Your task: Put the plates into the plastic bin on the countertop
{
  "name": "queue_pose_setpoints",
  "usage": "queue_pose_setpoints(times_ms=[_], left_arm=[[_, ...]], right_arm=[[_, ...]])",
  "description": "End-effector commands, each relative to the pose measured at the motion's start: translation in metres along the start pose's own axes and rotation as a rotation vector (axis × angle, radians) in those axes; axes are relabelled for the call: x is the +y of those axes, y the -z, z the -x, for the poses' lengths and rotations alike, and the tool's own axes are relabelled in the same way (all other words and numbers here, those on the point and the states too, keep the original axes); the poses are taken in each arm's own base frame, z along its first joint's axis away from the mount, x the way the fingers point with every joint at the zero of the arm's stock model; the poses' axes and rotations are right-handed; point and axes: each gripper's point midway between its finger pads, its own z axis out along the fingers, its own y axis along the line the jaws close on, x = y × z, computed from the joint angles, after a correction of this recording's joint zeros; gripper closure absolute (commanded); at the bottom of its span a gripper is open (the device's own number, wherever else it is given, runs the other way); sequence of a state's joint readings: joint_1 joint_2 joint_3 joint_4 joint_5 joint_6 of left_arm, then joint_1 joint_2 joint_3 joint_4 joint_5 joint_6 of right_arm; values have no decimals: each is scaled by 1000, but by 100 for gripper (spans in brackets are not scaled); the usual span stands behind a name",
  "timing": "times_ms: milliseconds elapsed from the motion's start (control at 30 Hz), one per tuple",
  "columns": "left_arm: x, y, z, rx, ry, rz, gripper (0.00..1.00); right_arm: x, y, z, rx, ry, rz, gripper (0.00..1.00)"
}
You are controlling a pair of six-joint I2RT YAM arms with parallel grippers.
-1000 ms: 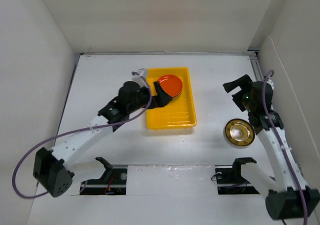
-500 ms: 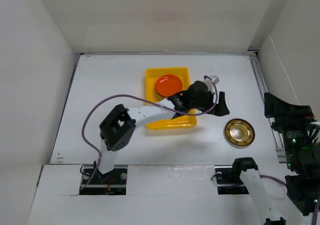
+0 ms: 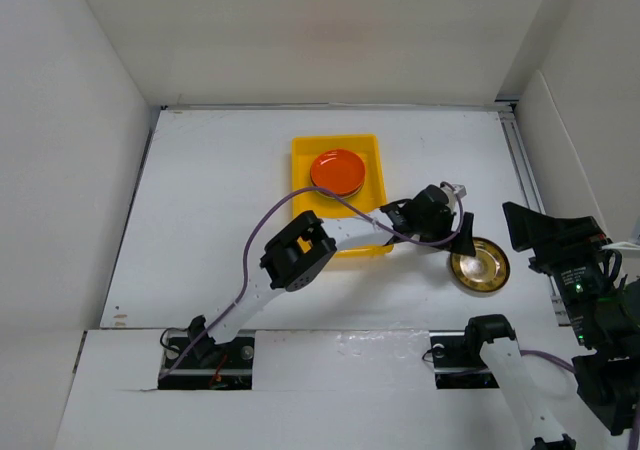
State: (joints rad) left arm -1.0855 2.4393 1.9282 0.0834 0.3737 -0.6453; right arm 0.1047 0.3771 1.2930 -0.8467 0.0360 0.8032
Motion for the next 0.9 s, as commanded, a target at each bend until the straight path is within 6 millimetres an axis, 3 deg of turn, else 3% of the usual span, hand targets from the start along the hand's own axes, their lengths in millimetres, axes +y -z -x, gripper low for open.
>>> queue_pose_setpoints(times_ms=[0,67,167,467,500,533,633,733,867], left_arm=[[-11,-1,12,-8,8,-30,5],[-11,-3,13,-10,17,-31,8],[-3,-10,4,17,27,-20,21],[7,-15,-6,37,55,-3,83],[8,-15,-5,30,55,4,100],[10,-15,-7,38,58,11,100],[-3,-5,11,-9,34,8,100],[-34,17,62,-116,9,-35,100],[-35,49,126,-242,29,3,100]], right_arm=[[13,10,3,8,14,62,2],[16,12,5,8,13,74,2],[15,12,6,1,12,68,2],[16,13,9,-12,12,69,2],[17,14,9,-5,11,75,2],[17,14,9,-5,11,75,2],[17,11,8,-5,11,75,2],[11,8,3,3,11,67,2],[12,3,0,4,2,79,2]])
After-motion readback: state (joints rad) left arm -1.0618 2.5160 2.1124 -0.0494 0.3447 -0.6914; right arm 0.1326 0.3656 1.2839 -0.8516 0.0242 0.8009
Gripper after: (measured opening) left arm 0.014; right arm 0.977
